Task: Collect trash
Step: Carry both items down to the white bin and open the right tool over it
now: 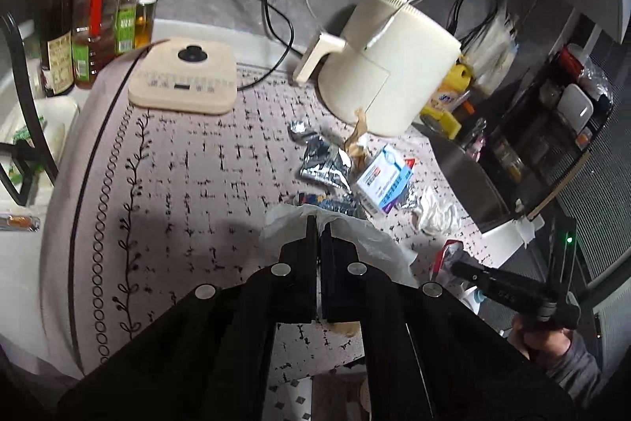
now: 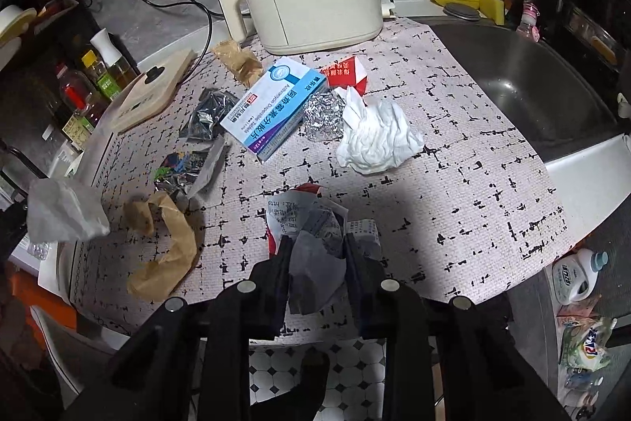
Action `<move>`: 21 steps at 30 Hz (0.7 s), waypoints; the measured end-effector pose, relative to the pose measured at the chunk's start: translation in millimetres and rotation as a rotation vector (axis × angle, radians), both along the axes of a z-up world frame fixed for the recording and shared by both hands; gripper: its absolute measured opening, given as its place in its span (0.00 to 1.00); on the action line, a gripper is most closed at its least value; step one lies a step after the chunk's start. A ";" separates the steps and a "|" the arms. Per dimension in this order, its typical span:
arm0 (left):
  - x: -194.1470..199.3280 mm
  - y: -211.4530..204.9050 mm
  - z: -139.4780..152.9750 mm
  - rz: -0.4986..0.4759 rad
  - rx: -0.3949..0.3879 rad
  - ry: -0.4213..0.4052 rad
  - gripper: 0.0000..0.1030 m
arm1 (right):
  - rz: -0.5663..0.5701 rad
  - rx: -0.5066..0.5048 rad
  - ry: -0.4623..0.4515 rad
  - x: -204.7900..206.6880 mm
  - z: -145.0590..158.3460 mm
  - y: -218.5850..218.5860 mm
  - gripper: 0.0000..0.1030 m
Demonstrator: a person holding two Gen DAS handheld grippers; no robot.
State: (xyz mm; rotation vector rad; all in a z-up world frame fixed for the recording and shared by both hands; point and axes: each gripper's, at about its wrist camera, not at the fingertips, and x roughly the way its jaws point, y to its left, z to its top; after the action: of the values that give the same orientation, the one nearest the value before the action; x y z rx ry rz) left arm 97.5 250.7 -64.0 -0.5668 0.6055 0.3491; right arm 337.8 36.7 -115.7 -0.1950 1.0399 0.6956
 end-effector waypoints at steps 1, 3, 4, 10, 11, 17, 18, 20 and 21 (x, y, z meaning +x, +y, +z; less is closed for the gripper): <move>-1.3 0.6 3.3 0.005 0.007 -0.007 0.02 | 0.001 0.002 -0.001 -0.1 0.4 -0.1 0.25; -3.3 2.2 7.7 0.019 0.014 -0.016 0.02 | 0.006 0.004 -0.002 -0.5 1.3 0.3 0.25; -4.4 2.8 9.7 0.027 0.013 -0.020 0.02 | 0.009 0.006 -0.003 -1.0 2.6 -0.1 0.25; 3.9 -13.6 23.8 -0.013 0.027 -0.039 0.02 | -0.013 0.043 -0.026 -4.8 23.0 -21.0 0.25; 8.0 -19.5 25.6 -0.027 0.028 -0.043 0.02 | -0.021 0.047 -0.034 -5.6 27.5 -28.1 0.25; 38.3 -62.4 29.0 -0.127 0.017 -0.048 0.02 | -0.082 0.063 -0.047 -7.7 43.6 -82.1 0.25; 45.2 -72.8 28.4 -0.150 0.014 -0.046 0.02 | -0.100 0.062 -0.048 -7.3 45.0 -94.5 0.25; 56.9 -91.0 25.6 -0.188 0.003 -0.039 0.02 | -0.130 0.060 -0.045 -5.8 45.5 -115.6 0.25; 62.7 -100.8 24.1 -0.208 0.000 -0.035 0.02 | -0.149 0.057 -0.042 -5.4 45.0 -128.2 0.25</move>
State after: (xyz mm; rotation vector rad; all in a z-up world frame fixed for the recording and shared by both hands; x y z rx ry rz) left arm 160.2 149.8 -39.9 -0.5038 0.6249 0.1433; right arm 332.4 -91.5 -70.6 -0.0814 0.9827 0.5833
